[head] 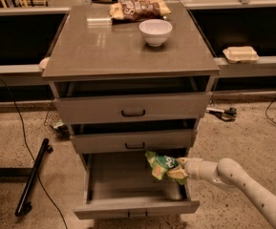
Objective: Place green rice chip bag into bottom drawer
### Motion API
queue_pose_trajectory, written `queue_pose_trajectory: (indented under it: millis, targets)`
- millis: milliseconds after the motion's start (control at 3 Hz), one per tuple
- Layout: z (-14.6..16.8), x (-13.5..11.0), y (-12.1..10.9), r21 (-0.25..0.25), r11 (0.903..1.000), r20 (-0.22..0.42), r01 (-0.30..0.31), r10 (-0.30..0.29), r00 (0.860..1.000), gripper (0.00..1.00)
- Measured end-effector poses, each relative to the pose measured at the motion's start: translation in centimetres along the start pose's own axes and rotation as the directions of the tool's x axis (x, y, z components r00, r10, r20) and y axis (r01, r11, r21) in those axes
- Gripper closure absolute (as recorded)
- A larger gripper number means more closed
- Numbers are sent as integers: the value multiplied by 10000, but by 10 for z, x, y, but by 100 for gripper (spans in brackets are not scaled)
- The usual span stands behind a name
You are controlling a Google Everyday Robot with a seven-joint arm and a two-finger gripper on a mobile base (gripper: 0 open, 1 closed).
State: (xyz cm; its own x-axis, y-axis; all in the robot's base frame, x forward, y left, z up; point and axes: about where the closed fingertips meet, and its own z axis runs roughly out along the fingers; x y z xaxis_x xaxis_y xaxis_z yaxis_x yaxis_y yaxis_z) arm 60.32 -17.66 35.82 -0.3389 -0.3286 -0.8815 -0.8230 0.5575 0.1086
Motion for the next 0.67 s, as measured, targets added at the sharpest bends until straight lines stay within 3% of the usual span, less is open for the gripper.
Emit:
queue_pose_trajectory:
  millis: [667]
  targets:
    - [65,51,-6,178,9976,-381,-675,681,9969,100]
